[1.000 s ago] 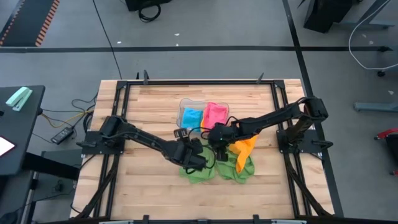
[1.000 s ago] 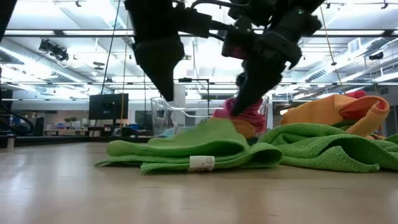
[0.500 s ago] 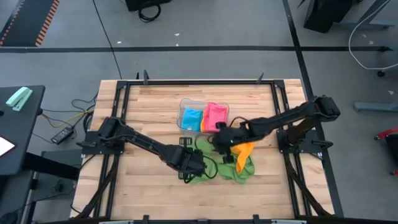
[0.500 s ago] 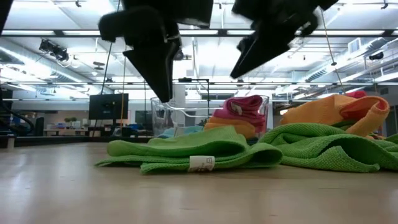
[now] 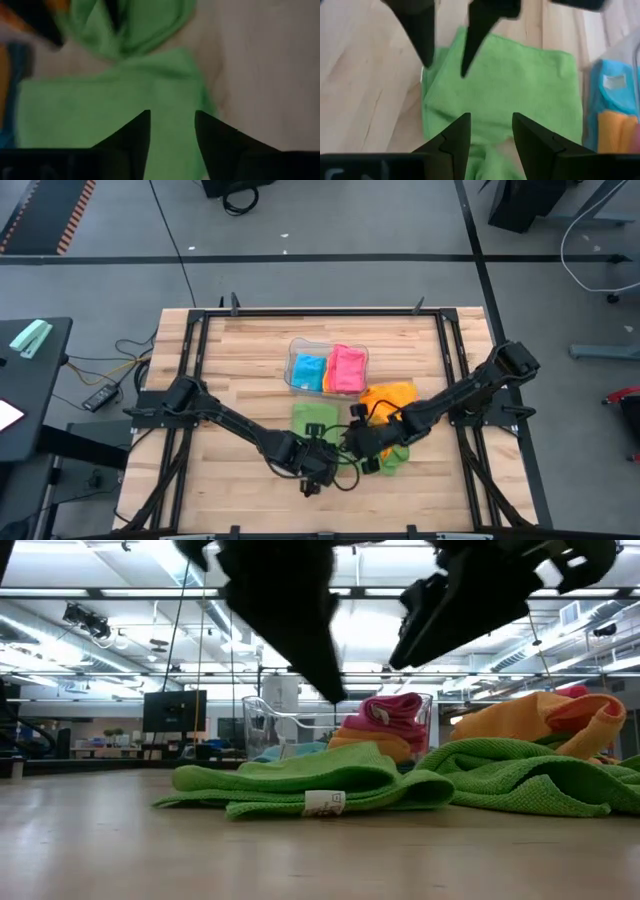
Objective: Fold microfiber towels
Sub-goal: Fold the top green microfiber cloth
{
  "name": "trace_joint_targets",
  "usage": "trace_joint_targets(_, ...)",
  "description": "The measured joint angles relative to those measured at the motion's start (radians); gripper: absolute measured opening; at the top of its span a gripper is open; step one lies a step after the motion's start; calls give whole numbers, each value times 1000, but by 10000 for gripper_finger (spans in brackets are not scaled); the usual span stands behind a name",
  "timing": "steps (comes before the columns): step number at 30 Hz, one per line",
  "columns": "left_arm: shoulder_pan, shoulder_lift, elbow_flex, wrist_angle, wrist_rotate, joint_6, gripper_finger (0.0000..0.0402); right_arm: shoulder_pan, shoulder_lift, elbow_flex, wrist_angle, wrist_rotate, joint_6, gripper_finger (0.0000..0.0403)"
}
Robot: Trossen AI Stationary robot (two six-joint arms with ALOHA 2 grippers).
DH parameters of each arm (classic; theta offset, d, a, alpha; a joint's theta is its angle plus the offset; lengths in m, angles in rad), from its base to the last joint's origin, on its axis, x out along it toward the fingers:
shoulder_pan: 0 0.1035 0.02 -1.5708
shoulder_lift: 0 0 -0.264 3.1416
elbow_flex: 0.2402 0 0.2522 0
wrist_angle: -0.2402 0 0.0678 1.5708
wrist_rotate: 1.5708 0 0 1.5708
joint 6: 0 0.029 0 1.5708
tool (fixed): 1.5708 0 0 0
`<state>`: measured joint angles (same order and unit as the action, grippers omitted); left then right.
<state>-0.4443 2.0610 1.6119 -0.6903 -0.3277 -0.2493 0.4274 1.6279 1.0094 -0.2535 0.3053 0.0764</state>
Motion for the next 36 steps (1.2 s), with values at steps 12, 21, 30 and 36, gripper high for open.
trace_joint_targets(12, -24, 82, 0, 102, -5, 26, 201, 117, -6, -203, 323, 115, 97, 153)
trace_joint_targets(21, -19, 132, 1, 125, -35, 52, 179, 131, -6, -218, 332, 115, 135, 153)
trace_joint_targets(30, -12, 145, 0, 146, -107, 51, 143, 147, -6, -218, 342, 105, 142, 153)
trace_joint_targets(36, -12, 145, 0, 155, -155, 23, 48, 152, 8, -219, 355, 106, 141, 153)
